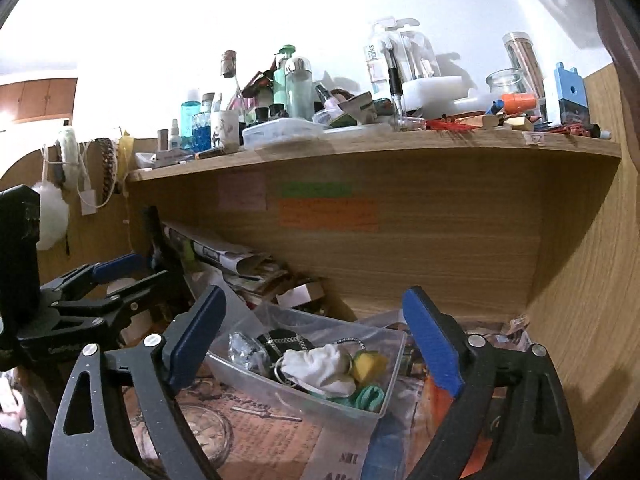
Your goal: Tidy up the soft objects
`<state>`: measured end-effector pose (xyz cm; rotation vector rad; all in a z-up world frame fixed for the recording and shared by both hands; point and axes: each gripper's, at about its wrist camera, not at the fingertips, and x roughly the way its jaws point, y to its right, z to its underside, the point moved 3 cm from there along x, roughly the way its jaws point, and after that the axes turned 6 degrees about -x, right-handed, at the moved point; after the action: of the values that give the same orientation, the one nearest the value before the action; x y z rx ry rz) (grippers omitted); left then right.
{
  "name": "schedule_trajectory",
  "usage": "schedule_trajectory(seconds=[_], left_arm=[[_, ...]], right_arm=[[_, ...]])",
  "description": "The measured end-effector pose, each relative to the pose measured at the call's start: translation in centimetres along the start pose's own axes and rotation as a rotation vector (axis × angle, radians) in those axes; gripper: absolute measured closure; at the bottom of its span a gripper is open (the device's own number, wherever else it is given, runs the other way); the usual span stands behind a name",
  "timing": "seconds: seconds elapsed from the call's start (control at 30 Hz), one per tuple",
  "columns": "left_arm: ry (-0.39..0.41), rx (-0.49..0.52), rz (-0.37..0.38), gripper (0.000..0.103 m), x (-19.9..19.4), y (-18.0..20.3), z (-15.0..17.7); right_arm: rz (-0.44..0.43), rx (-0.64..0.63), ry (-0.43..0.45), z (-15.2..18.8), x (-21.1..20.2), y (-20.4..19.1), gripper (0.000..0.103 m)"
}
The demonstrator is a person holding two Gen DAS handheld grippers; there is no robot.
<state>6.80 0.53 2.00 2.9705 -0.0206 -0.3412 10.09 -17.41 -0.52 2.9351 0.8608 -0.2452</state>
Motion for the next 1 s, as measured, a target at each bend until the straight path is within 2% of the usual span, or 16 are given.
schedule_trajectory(seconds=[0.13,0.37,1.0], left_arm=[[0.002,-0.004,0.000,0.004,-0.5,0.1,0.1],[0.006,-0.005,-0.001,0.001,-0.9,0.4,0.3],[0.002,0.003,-0.006,0.000,-0.6,0.8,0.8]], right_arm=[[0.012,0.016,0.018,0.1,-0.9,0.0,0.000],[0.023,0.020,0.017,0.4,-1.3,-0.1,0.000],[0.021,0.019,0.013,0.5,-1.1,-0.3,0.000]])
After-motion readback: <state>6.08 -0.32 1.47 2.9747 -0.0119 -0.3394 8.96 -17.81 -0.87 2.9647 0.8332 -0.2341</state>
